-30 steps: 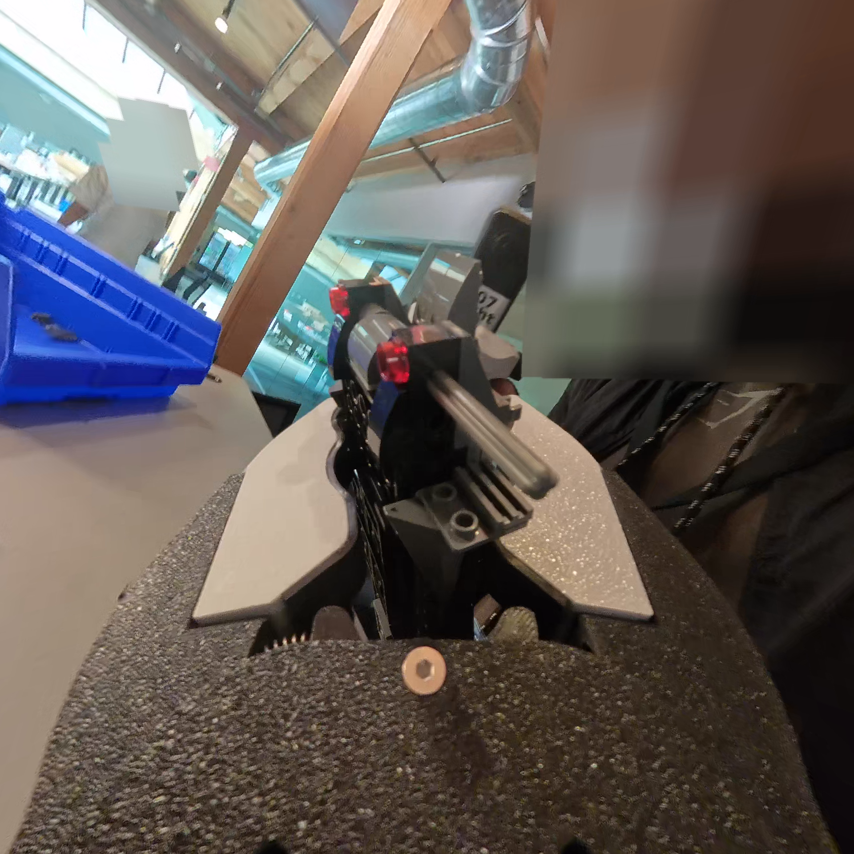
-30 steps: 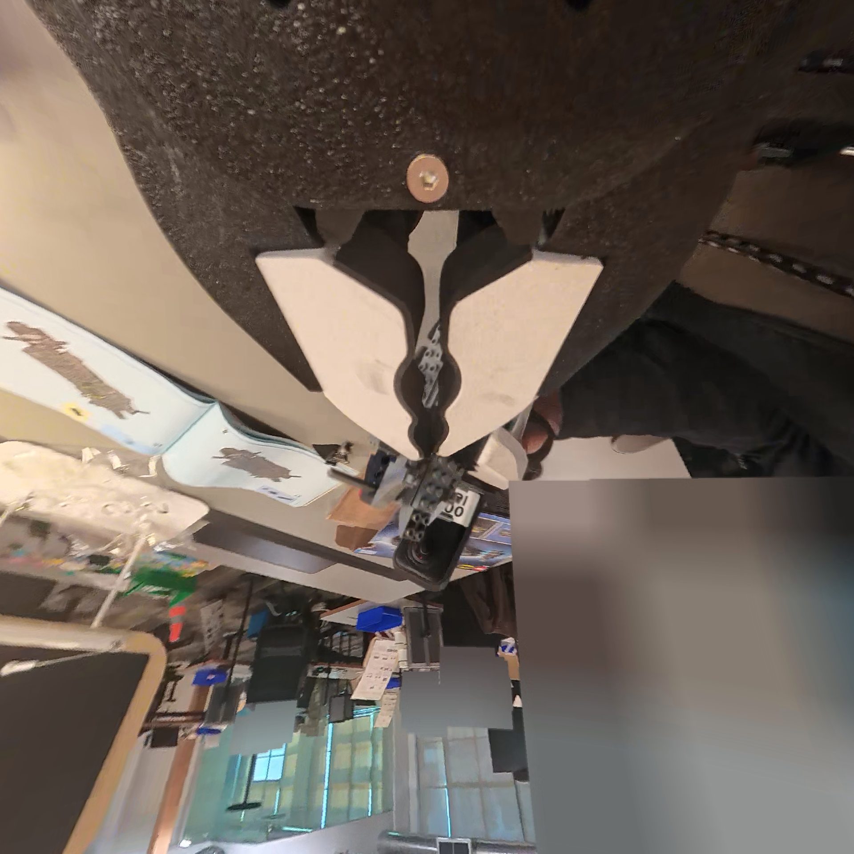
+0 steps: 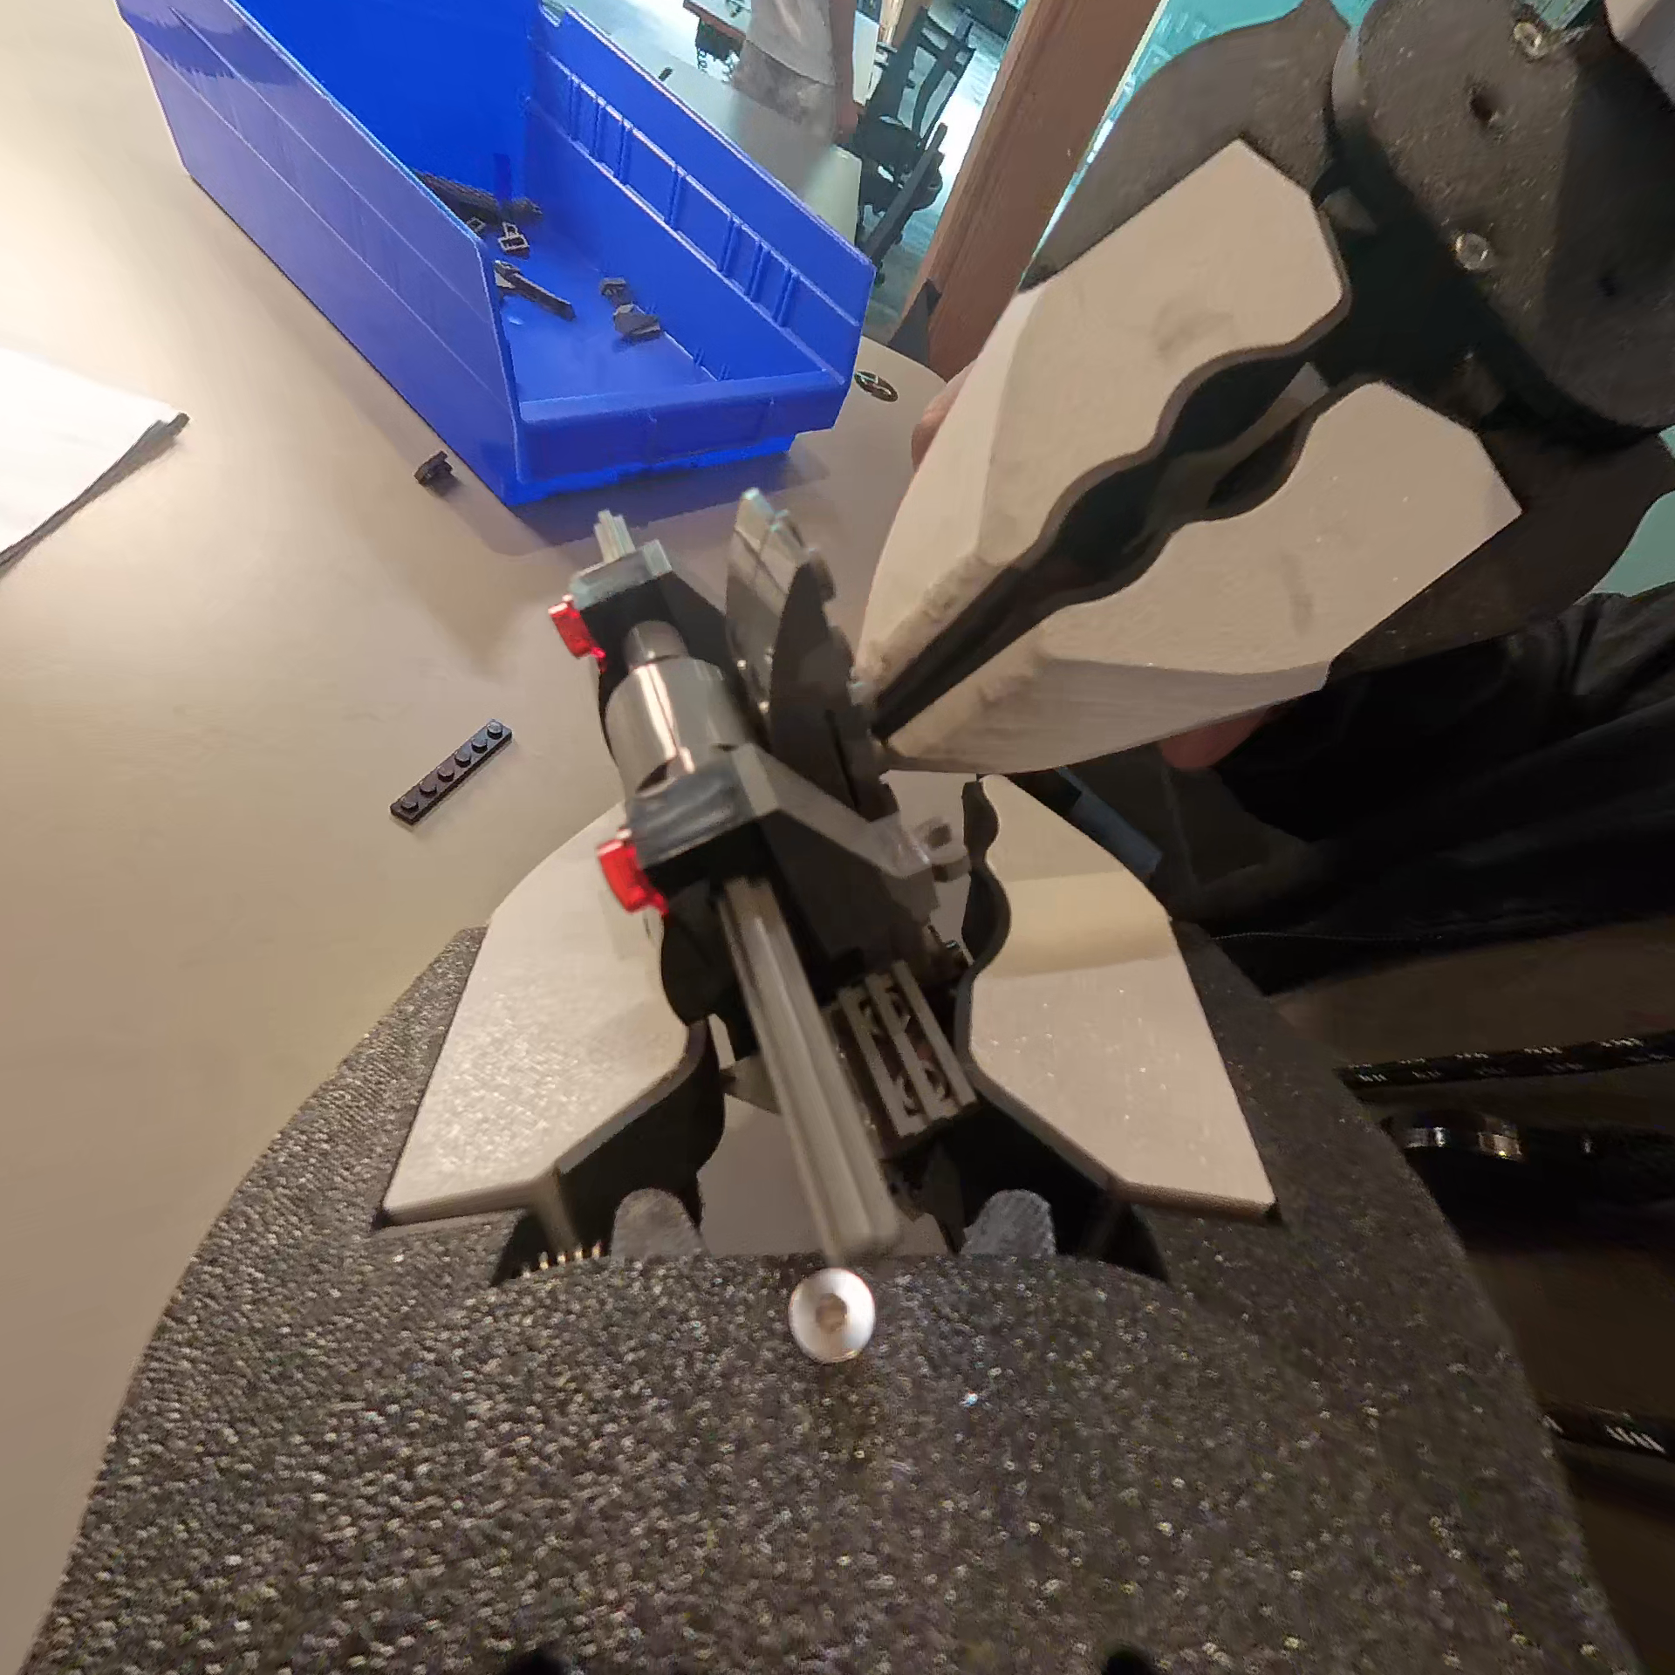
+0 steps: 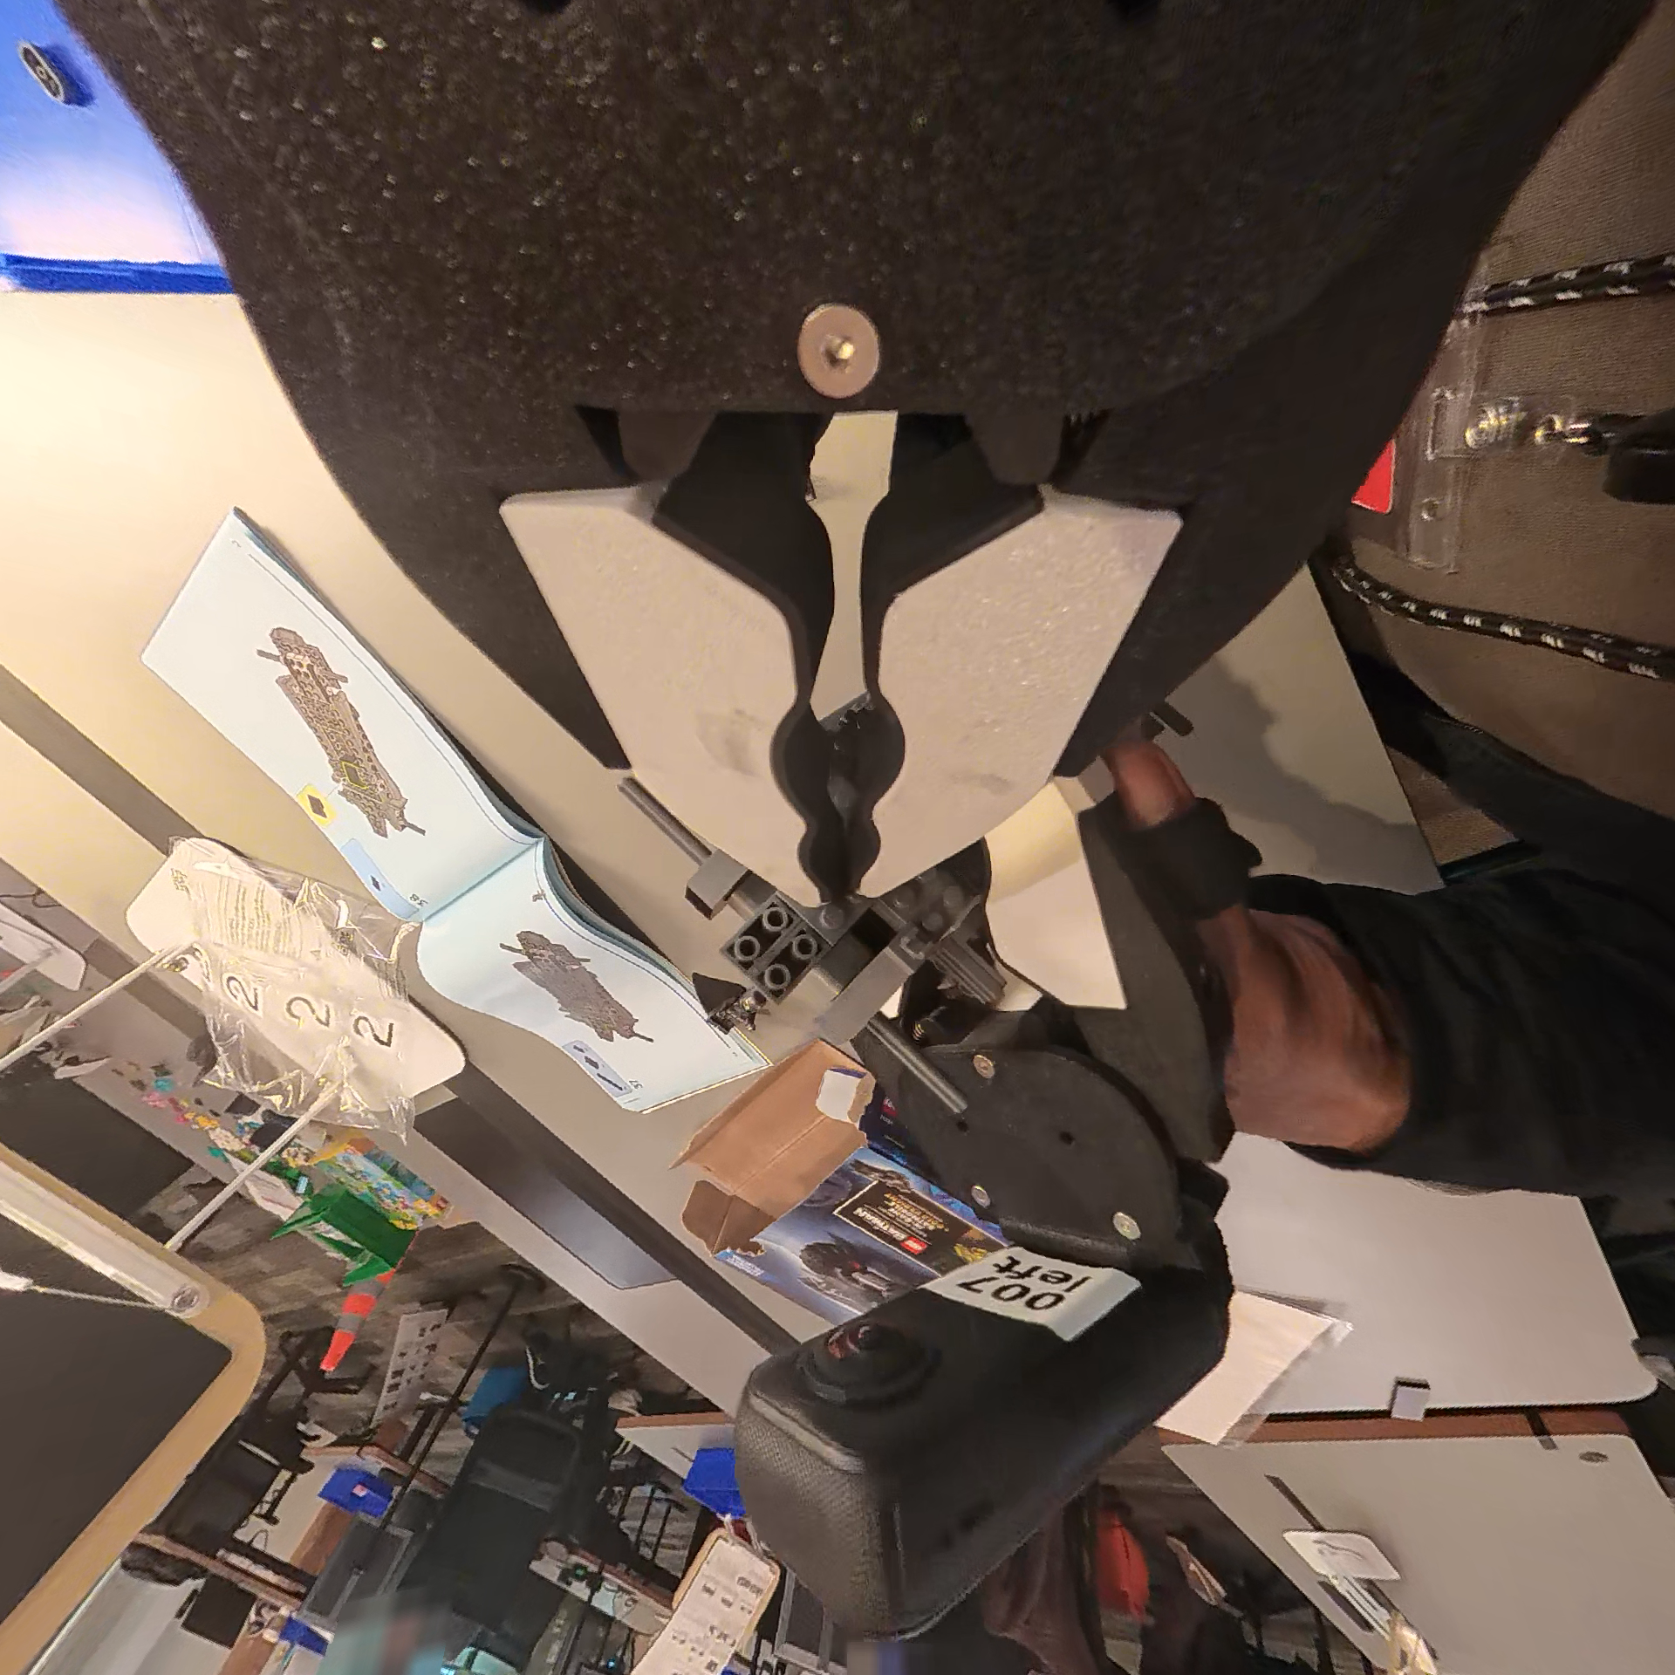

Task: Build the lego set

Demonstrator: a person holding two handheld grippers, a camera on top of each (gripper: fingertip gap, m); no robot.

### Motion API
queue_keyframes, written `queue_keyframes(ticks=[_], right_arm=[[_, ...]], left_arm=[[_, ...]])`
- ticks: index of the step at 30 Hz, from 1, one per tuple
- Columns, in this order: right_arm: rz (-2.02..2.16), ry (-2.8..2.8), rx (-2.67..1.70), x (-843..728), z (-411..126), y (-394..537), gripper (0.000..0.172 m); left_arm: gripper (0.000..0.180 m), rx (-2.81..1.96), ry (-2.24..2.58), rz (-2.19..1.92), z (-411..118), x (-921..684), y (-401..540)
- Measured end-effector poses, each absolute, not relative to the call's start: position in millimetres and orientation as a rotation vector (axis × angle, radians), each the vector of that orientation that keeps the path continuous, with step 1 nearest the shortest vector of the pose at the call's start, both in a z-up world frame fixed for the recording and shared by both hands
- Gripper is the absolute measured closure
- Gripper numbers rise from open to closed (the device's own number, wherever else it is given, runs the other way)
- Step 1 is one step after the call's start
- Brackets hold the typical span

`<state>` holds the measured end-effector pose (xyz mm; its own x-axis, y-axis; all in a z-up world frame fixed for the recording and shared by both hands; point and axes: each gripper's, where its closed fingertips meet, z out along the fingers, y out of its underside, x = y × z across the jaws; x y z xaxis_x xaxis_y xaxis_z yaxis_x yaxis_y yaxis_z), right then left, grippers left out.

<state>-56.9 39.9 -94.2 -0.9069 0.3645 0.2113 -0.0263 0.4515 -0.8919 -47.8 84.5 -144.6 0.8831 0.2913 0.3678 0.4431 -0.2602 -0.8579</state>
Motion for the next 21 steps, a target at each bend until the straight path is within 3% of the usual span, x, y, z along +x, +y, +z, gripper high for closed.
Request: queue_keyframes(ticks=[21], right_arm=[[1.444,-2.35,-0.343,-58.7,-97.8,46.6,0.172]], left_arm=[[0.125,-2.01,-0.565,0.002,-153.9,-55.9,85.9]])
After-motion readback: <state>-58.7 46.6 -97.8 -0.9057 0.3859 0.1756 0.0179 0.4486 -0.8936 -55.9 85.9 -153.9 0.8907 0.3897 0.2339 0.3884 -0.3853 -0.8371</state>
